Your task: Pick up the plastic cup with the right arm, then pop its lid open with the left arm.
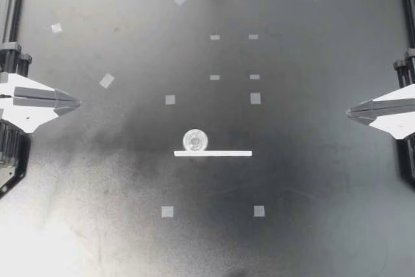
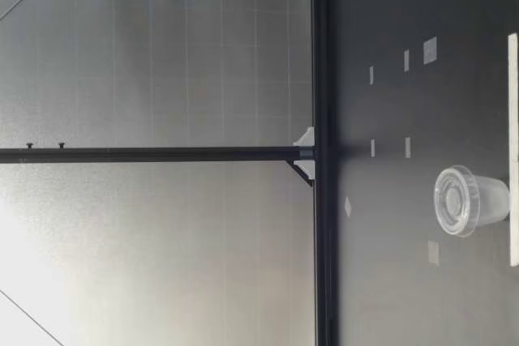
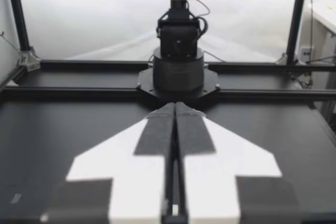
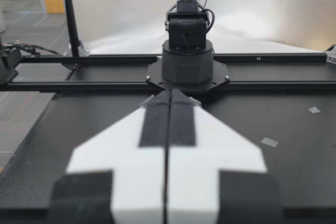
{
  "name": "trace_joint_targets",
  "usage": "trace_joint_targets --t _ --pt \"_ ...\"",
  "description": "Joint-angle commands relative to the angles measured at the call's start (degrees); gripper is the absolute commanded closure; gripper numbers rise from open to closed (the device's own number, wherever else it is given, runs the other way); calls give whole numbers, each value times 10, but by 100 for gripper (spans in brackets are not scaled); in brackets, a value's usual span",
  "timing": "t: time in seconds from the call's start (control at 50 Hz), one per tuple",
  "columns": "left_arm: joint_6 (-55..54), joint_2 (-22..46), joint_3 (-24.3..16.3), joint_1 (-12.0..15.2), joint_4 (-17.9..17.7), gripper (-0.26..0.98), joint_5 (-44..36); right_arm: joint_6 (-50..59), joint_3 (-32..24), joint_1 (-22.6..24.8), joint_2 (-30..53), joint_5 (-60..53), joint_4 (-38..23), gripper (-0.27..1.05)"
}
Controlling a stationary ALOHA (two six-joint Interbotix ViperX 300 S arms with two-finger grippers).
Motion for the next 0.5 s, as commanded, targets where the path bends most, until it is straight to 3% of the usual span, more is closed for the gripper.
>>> trace_joint_targets --t 0.0,0.08,0.22,0.38,0.48 --pt "5 -2 29 1 -1 63 -8 -1 9 0 5 -1 0 67" --pt "-3 -4 48 1 -5 73 -11 1 35 -1 -2 1 0 77" --pt "4 7 38 5 -19 74 -4 32 56 -1 -2 15 15 80" --pt "12 65 -34 31 -19 74 70 54 46 -1 22 43 14 80" --pt "23 142 -83 37 -18 74 97 54 35 0 52 40 13 80"
